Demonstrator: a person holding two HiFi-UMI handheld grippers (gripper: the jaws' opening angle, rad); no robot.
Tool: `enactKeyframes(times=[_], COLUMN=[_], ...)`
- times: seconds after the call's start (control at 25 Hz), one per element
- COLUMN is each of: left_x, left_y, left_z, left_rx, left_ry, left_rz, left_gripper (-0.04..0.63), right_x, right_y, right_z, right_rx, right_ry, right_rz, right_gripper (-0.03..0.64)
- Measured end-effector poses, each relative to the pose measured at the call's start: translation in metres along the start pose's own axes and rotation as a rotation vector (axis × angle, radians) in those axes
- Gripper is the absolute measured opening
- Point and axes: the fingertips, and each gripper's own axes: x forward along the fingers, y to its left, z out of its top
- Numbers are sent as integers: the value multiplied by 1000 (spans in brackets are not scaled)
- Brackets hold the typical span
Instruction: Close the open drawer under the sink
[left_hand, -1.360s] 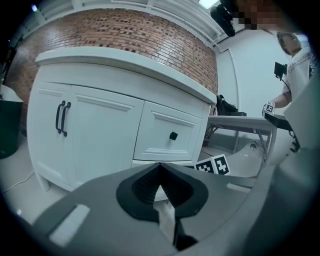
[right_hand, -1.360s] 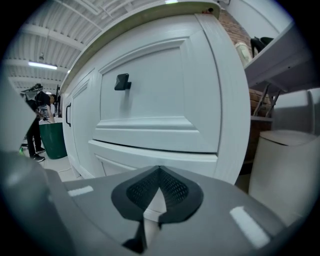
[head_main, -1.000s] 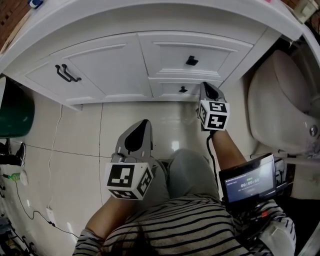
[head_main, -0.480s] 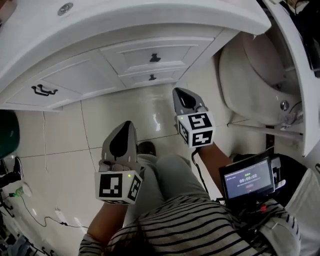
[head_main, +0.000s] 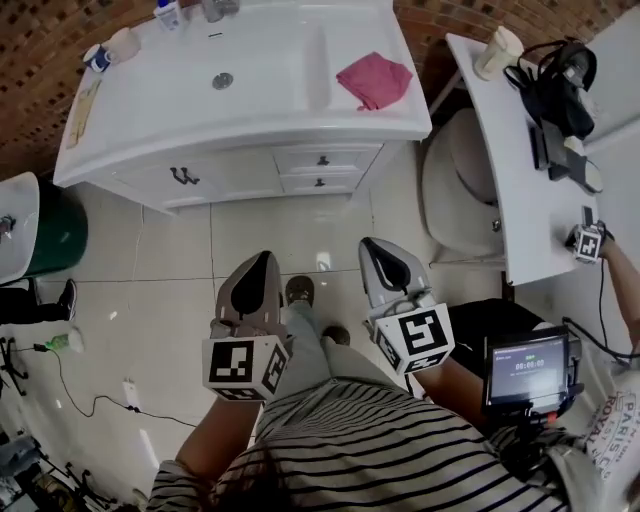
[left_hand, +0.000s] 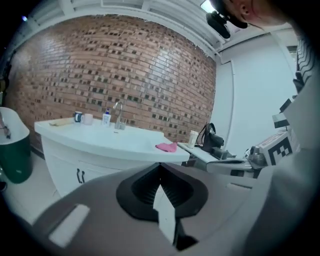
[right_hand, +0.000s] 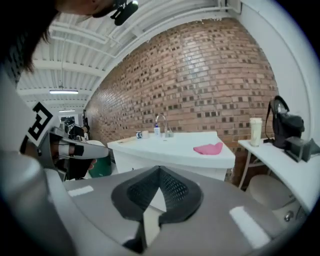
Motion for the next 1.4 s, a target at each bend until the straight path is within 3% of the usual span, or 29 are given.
enactKeyframes(times=[0.2,0.36,0.56,1.04,1.4], left_x=[-93,-144,-193,-301,-323], left_y=[-35,-43,-50,-42,-32], left_z=[49,52,45,13,17], left_rx=[25,14,47,54,45], left_ry=[-43,-67,-90,-100,-139], left_rz=[65,106,102,36,46], left_gripper=[17,17,17,17,17], right_x=[-100,-150,-196,-255,-264], right_y=[26,46,80,194,225], right_z=[57,73,72,44,54], right_rx=[14,3,3,28,-25], right_ry=[-23,-75,-114,-111,-134], right_rz=[15,0,-32,-64,-48], right_gripper=[2,2,2,0,0])
